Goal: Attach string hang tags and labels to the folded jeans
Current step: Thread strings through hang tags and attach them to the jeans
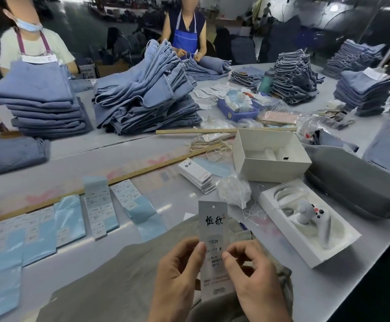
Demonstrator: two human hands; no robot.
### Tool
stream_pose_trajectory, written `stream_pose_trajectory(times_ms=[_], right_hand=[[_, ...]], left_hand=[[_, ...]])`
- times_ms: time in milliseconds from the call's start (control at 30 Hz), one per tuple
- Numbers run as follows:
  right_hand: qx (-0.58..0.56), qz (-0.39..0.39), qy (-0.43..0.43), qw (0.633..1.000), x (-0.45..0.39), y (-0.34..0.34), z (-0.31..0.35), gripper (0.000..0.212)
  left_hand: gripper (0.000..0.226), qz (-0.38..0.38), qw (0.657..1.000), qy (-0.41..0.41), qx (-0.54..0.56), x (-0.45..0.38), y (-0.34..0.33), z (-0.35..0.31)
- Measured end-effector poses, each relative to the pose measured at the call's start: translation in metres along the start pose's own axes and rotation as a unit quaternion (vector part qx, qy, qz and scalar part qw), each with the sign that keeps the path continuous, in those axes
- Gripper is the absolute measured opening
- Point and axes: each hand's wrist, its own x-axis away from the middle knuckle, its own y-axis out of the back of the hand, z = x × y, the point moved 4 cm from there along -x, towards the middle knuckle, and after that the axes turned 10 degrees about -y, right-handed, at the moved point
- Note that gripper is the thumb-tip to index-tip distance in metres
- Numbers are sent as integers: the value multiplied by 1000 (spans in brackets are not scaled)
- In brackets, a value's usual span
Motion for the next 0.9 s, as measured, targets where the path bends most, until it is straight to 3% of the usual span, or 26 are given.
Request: stream_pose_trajectory(times_ms=[200,300,367,500,667,800,900], right_hand=[[-13,-46,31,998,1,-8,-5,27],[-50,-71,15,996,0,-15,-13,59],[-94,-44,-14,995,-7,-15,-18,70],[-129,103,-60,984,-18,-15,-14,33],[-210,77,-108,969,-21,-15,-13,19],[-178,73,-92,977,-18,-17,-14,10],[-113,151,-47,981,-11,-24,-17,15]], left_hand=[[19,-26,999,-23,-21,0,4,9],[22,-52,998,-28,-21,-2,6,13],[24,-62,998,-26,-18,-2,8,13],[26,3,999,-18,-36,0,7,14],[64,99,992,27,-76,4,4,20],[53,64,996,33,-60,2,7,22],[38,1,999,40,-10,-4,12,21]])
